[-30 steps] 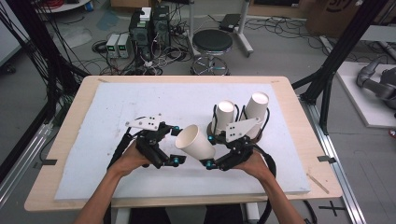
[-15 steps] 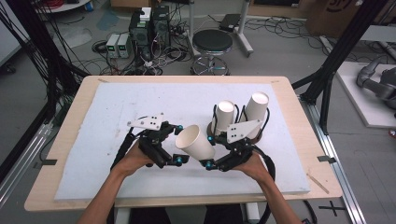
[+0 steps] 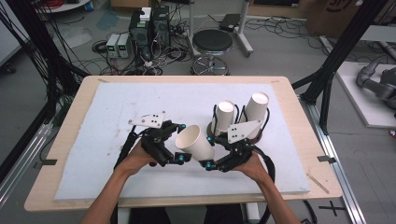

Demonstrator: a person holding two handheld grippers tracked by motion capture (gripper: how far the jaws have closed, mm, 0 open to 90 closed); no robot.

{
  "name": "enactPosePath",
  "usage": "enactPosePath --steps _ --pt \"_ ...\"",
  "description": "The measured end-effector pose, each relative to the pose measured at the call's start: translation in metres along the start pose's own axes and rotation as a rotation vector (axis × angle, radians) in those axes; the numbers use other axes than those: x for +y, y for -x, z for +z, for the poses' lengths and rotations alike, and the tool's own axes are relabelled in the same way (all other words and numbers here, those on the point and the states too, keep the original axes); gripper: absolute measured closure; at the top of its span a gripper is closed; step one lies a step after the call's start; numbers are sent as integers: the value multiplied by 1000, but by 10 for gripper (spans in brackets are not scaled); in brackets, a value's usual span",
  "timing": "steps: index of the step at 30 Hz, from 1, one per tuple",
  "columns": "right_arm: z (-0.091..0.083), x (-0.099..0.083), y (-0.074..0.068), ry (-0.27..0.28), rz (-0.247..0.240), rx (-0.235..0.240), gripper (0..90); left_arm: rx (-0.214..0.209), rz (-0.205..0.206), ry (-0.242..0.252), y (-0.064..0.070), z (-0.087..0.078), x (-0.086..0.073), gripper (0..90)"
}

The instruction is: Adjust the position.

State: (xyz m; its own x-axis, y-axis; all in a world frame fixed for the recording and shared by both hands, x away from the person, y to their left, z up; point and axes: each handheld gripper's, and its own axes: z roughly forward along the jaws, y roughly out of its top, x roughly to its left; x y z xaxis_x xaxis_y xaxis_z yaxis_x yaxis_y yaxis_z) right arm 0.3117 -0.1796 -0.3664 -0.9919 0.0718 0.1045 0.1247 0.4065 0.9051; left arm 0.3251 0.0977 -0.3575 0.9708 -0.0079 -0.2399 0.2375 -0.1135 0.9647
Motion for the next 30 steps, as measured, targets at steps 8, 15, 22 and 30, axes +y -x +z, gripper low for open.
enactPosePath --steps 8,15,22,30 --pt "0 0 0 -4 -5 5 354 -20 10 -4 -1 2 0 165" --pt "-1 0 0 1 -7 9 354 -33 11 4 -2 0 1 251" --pt "0 0 1 -1 -11 12 355 -32 6 6 -2 1 1 256" --pt "1 0 1 -2 -5 12 356 -22 15 -1 -2 1 1 278"
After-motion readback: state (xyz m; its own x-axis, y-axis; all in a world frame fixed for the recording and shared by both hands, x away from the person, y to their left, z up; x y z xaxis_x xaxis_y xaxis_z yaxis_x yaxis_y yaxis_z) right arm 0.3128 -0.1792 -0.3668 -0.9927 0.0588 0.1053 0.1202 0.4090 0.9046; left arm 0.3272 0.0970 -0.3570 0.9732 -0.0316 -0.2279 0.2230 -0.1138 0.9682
